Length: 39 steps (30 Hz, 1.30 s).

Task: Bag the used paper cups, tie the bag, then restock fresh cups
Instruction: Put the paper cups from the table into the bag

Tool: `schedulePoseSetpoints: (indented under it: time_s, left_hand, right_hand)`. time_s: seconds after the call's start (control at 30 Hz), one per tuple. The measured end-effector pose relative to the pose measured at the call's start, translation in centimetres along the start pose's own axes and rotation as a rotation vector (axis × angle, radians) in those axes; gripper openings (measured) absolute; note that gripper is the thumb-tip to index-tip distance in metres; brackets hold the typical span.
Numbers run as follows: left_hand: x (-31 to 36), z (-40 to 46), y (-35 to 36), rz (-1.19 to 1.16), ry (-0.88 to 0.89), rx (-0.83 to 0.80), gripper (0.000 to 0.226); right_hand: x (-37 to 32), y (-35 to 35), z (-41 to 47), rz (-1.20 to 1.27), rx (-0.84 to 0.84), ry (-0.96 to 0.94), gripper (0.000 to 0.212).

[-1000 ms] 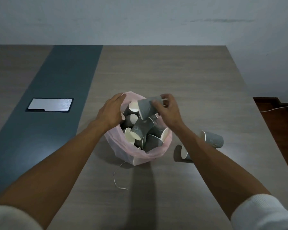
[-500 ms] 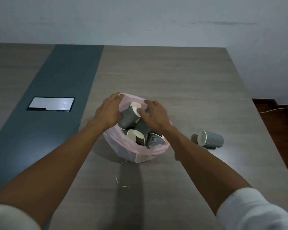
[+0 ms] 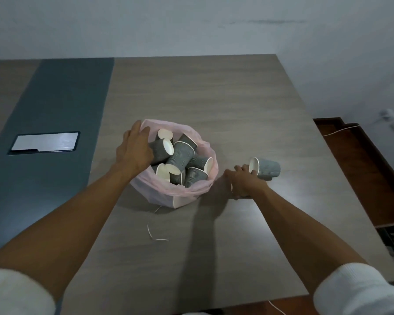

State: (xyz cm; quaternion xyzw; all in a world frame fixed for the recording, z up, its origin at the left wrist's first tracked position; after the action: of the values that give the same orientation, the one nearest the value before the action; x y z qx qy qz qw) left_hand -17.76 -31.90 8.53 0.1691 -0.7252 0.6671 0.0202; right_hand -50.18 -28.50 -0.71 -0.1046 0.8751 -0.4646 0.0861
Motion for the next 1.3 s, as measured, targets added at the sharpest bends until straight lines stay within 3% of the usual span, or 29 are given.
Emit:
schedulePoseSetpoints:
  time_s: [0.07, 0.17, 0.33, 0.4, 0.47, 0.63, 0.73, 0.9, 0.97, 1.1, 1.3]
  left_hand:
    - [-0.4, -0.4, 0.0, 0.008, -0.008, -0.013, 0.064]
    - [-0.8, -1.0, 0.0, 0.008, 0.003, -0.013, 0.067]
    - [-0.9, -1.6, -0.3, -0.037, 0.003, 0.023, 0.066]
    - [-1.1, -1.5, -0.1, -0.069, 0.021, 0.046, 0.070]
    - [-1.4, -1.0, 0.3, -0.103, 0.048, 0.051, 0.074]
    - [-3.1, 0.4, 0.5, -0.248, 0.118, 0.021, 0.072]
    - [-3.1, 0.2, -0.5, -0.303, 0.133, -0.077, 0.083]
    - [-2.8, -0.8, -2.1, -0.262, 0.144, -0.271, 0.098]
    - [-2.5, -1.2, -2.9, -0.294, 0.111, -0.317, 0.092]
    - [-2.2, -1.4, -3.6, -0.378, 0.069, -0.295, 0.083]
    - [-1.6, -2.1, -2.9, -0.372, 0.152, -0.265, 0.075]
  right_hand:
    - [-0.2, 0.6, -0.4, -0.051, 0.076, -0.035, 0.058]
    - [-1.2, -1.4, -0.5, 0.038, 0.108, -0.015, 0.061]
    - [-4.7, -10.8, -1.9, 0.566, 0.416, 0.030, 0.056]
    - [-7.1, -12.9, -1.9, 0.940, 0.542, -0.048, 0.048]
    - [-9.6, -13.3, -1.7, 1.133, 0.611, -0.171, 0.039]
    - [-15.1, -10.0, -0.8, 0.937, 0.549, -0.344, 0.027]
    - [-15.9, -9.1, -0.5, 0.873, 0.528, -0.364, 0.025]
    - [-15.1, -10.1, -0.5, 0.770, 0.611, -0.341, 0.039]
    - [-15.4, -9.8, -0.5, 0.593, 0.502, -0.409, 0.041]
    - [-16.0, -7.5, -0.7, 0.367, 0.293, -0.508, 0.027]
    - [-15.4, -6.9, -0.5, 0.252, 0.415, -0.549, 0.028]
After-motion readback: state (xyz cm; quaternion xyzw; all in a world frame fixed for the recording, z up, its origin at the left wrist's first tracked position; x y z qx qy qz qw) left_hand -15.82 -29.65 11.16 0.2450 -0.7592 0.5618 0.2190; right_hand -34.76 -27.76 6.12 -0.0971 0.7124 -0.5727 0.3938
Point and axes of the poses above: each hand's wrist, its own z-axis towards the middle knuckle, its own y-axis out of the palm, x = y × z, the point moved 3 cm from there along z, towards the middle knuckle, and after that the axes turned 6 degrees about -y, right-handed, at the moved point
